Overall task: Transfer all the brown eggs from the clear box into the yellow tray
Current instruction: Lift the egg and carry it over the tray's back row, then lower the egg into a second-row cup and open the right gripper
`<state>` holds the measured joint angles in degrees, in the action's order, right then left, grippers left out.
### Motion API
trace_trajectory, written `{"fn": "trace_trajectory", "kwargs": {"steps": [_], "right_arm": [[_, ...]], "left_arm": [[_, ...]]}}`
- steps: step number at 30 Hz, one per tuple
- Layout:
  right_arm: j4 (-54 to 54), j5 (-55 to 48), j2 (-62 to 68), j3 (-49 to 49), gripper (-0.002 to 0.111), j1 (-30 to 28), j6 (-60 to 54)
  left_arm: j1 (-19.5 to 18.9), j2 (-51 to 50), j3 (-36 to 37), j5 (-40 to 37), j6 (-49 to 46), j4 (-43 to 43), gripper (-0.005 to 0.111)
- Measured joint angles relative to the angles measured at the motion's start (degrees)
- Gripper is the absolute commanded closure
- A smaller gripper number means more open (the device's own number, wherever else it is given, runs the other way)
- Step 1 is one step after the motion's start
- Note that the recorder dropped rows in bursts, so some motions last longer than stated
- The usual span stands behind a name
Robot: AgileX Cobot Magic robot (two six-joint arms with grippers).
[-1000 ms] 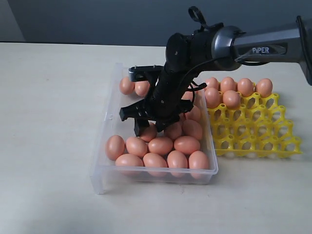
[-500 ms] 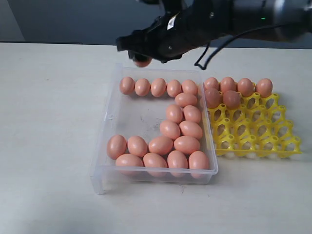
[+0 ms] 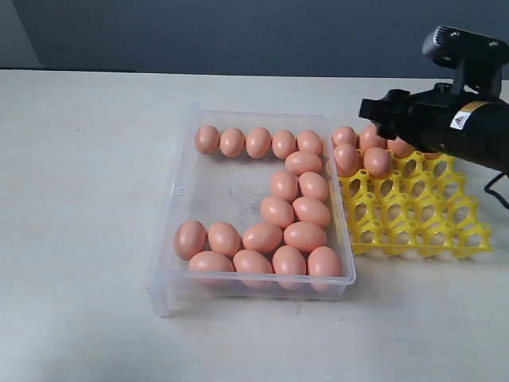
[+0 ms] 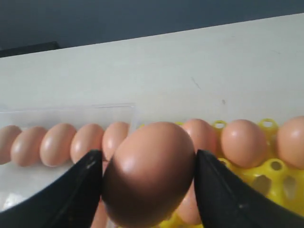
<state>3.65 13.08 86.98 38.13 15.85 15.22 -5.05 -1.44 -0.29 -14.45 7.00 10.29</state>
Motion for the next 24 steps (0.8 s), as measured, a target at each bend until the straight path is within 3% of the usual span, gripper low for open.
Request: {"fn": "trace_trajectory", "kwargs": {"steps": [9, 24], "right_arm": [[0.0, 2.2, 3.5, -0.7, 0.109, -6.6, -1.7], [-0.1, 5.9, 12.6, -0.7, 0.109, -7.5, -7.1]], "left_arm": [[0.0, 0.0, 0.0, 0.0, 0.0, 0.0, 0.094], [0.0, 0.0, 0.0, 0.0, 0.0, 0.0, 0.094]]}}
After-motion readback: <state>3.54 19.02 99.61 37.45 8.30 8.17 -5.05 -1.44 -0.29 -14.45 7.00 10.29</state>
